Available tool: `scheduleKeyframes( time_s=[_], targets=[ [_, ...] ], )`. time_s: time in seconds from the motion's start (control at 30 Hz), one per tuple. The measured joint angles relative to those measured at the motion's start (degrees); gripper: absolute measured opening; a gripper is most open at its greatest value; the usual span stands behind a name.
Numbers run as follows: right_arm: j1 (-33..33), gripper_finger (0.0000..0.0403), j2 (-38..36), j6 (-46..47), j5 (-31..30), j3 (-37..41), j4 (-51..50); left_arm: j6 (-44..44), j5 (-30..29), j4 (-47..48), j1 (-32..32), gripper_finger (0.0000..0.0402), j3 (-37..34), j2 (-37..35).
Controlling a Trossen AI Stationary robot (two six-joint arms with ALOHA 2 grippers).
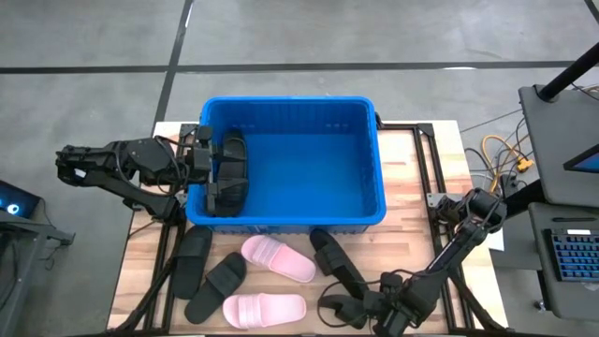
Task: Pick and place slides into bin
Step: Put the black slide into the blue container
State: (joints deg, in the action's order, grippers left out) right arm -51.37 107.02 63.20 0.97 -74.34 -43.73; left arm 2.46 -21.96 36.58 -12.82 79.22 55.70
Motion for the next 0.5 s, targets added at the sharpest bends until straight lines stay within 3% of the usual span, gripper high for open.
scheduleKeyframes(
  time_s=[0.5],
  targets=[
    [0.0,0.0244,0.0,1.3,0.0,0.1,0.8,3.0,0.0,0.0,0.0,0.0211,0.0,0.0]
  ],
)
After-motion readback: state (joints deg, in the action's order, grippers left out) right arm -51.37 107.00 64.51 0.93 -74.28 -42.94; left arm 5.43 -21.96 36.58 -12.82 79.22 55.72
